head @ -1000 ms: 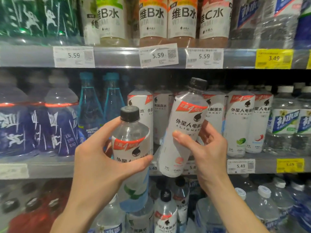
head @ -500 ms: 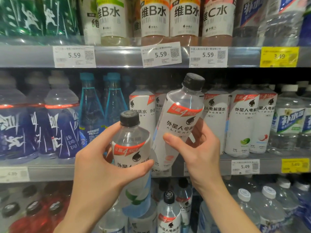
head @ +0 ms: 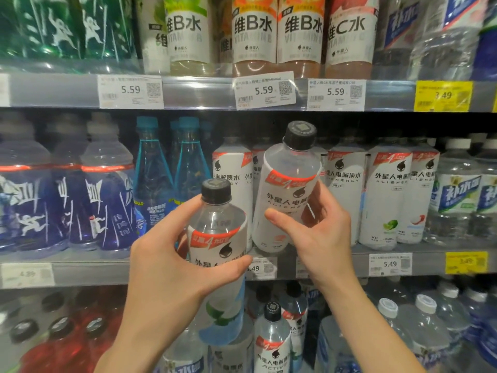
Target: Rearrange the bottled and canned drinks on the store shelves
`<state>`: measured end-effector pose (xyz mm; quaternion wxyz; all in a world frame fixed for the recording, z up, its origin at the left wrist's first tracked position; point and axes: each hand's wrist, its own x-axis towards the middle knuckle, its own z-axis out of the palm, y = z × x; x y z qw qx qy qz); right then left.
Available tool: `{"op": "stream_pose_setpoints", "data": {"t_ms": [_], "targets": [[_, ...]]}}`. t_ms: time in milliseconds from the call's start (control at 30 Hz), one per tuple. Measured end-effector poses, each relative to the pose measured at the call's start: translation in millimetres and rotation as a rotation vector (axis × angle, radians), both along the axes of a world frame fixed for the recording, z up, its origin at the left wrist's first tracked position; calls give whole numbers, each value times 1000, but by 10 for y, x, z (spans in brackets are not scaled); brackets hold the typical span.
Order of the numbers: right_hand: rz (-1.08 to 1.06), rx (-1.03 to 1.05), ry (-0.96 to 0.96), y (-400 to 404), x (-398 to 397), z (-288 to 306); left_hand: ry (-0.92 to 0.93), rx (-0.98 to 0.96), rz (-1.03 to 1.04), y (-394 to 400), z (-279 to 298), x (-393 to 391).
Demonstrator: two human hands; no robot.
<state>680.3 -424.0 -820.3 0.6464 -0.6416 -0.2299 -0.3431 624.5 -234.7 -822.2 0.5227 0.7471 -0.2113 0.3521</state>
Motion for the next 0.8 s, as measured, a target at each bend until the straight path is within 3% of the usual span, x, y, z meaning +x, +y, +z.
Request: {"op": "stream_pose_setpoints", "data": {"t_ms": [333, 567, 800], "targets": [[-48, -24, 89, -42, 137, -118, 1, 15, 6, 34, 16, 5], [-324, -198, 133, 18, 225, 22, 2, 15, 14, 30, 19, 53], [-456, -214, 180, 146, 297, 155, -7, -56, 47, 35, 35, 179]]}}
